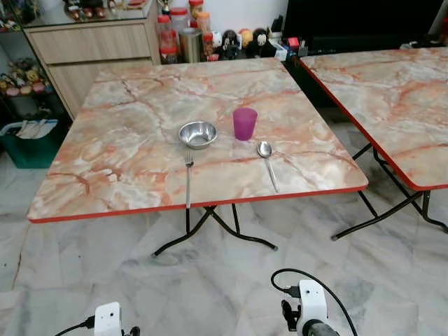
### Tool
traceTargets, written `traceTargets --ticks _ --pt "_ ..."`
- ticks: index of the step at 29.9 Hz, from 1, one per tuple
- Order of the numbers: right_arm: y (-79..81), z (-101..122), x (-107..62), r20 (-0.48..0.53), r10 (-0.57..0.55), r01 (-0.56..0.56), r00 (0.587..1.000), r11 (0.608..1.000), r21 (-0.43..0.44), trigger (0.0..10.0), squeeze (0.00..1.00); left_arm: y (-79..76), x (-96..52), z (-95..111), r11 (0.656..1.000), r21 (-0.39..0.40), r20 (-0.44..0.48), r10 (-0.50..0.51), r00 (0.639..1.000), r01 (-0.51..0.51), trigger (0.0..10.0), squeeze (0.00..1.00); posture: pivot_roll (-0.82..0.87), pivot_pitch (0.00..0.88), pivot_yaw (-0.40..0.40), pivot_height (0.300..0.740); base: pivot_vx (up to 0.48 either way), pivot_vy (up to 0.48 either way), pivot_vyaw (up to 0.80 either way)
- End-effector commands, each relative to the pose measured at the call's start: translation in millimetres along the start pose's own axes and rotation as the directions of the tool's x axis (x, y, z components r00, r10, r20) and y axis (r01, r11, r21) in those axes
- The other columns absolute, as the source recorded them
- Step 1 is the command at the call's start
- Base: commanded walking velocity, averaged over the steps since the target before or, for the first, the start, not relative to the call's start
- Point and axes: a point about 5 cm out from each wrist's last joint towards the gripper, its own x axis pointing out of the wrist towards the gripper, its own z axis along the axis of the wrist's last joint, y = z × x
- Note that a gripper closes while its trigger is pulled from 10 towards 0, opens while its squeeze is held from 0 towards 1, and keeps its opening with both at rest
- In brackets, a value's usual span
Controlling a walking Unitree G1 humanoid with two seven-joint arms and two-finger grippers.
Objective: Setting the table
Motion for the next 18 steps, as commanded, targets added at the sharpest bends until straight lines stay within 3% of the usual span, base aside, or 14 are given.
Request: traceTargets --ticks 1,4,18 --pt "-0.1 1.3 0.1 0.009 -0.003 0.003 1.000 1.000 0.011 10.0 0.00 3.2 -1.5 -6.1 1.000 -0.006 -0.022 0.013 1.000 -0.013 10.0 0.00 0.05 0.000 0.031 0.740 0.000 0.000 0.00" --pt "-0.1 -0.1 -0.3 0.009 -0.007 0.006 1.000 1.000 0.015 10.0 0.00 4.6 -1.7 -6.8 1.000 -0.013 -0.027 0.018 0.999 -0.018 10.0 0.00 0.05 0.000 0.034 0.740 0.000 0.084 0.00" --pt "2.3 -0.4 -0.2 0.009 -0.005 0.005 1.000 1.000 0.027 10.0 0.00 8.1 -2.0 -5.3 1.000 -0.007 -0.021 0.025 0.999 -0.025 10.0 0.00 0.06 0.000 0.039 0.740 0.000 0.403 0.00"
